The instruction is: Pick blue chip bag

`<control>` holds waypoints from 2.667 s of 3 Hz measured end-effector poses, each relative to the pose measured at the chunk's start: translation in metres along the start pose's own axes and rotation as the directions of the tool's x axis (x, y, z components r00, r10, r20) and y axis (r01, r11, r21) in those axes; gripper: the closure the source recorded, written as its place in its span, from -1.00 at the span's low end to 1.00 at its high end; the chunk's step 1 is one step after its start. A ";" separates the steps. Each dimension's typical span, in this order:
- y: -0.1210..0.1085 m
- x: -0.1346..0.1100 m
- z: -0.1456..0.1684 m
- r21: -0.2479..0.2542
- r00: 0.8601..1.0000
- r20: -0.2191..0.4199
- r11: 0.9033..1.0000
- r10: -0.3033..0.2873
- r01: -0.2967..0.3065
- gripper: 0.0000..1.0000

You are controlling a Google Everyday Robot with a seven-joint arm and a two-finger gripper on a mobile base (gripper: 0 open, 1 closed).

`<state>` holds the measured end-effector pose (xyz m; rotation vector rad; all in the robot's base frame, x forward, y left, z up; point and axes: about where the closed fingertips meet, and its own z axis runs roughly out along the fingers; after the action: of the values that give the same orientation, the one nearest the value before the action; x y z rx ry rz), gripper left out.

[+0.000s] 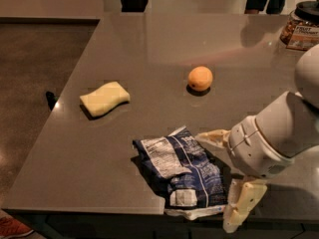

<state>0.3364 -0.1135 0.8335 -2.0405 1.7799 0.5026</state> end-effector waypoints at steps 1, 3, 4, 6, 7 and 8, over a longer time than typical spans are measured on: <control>0.004 -0.010 0.011 -0.015 1.000 -0.002 1.000 -0.019 0.019 -0.50; -0.005 -0.031 0.008 0.019 1.000 -0.019 1.000 0.009 -0.008 0.43; -0.020 -0.047 -0.020 0.104 1.000 -0.007 0.994 0.027 -0.027 0.99; -0.048 -0.083 -0.082 0.253 0.999 0.035 0.967 0.009 -0.017 1.00; -0.053 -0.097 -0.097 0.286 0.999 0.048 0.958 -0.014 0.000 1.00; -0.058 -0.114 -0.111 0.323 0.998 0.054 0.946 -0.045 0.026 1.00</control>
Offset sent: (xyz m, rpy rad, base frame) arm -0.0037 0.0348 -0.0019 -0.0320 0.0149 -0.0116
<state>0.3812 -0.0659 0.9899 -1.8078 1.6620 0.2393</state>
